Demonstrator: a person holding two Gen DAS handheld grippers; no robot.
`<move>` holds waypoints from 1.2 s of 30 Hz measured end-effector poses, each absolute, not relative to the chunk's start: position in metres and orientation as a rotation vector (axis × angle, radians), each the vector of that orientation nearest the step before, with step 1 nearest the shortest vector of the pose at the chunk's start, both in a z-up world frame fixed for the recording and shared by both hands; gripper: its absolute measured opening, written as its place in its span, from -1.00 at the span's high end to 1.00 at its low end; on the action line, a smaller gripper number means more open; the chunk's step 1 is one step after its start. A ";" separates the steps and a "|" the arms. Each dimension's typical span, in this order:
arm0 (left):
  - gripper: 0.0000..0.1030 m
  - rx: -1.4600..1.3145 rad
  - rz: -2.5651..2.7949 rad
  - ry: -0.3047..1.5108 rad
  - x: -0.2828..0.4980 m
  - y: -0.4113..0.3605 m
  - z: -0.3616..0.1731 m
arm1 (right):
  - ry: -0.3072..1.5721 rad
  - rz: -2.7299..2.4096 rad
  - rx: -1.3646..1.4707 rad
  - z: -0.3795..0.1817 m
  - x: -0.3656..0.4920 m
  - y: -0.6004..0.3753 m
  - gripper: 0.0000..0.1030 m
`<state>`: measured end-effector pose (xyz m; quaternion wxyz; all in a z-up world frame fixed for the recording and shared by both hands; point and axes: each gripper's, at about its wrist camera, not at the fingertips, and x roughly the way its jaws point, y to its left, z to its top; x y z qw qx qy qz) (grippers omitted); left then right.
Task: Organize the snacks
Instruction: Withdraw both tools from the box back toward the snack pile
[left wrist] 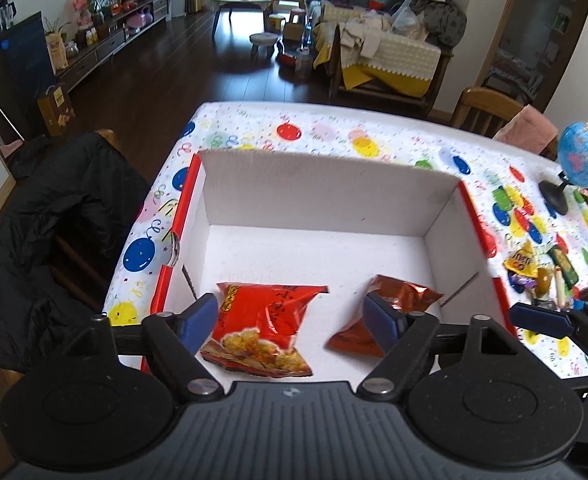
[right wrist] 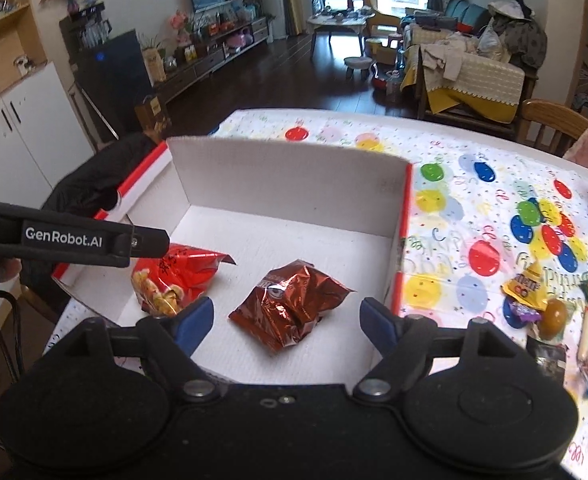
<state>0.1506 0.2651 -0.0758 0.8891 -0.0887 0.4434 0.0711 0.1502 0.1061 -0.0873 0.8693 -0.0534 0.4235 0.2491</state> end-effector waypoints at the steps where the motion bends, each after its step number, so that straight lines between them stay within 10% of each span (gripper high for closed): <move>1: -0.62 -0.187 0.142 0.913 0.149 0.263 -0.073 | 0.878 0.517 -0.102 -0.084 0.147 0.103 -0.58; 36: -0.99 -0.158 -0.247 0.822 0.122 0.112 -0.044 | 0.677 0.196 0.145 -0.057 0.073 -0.080 -0.99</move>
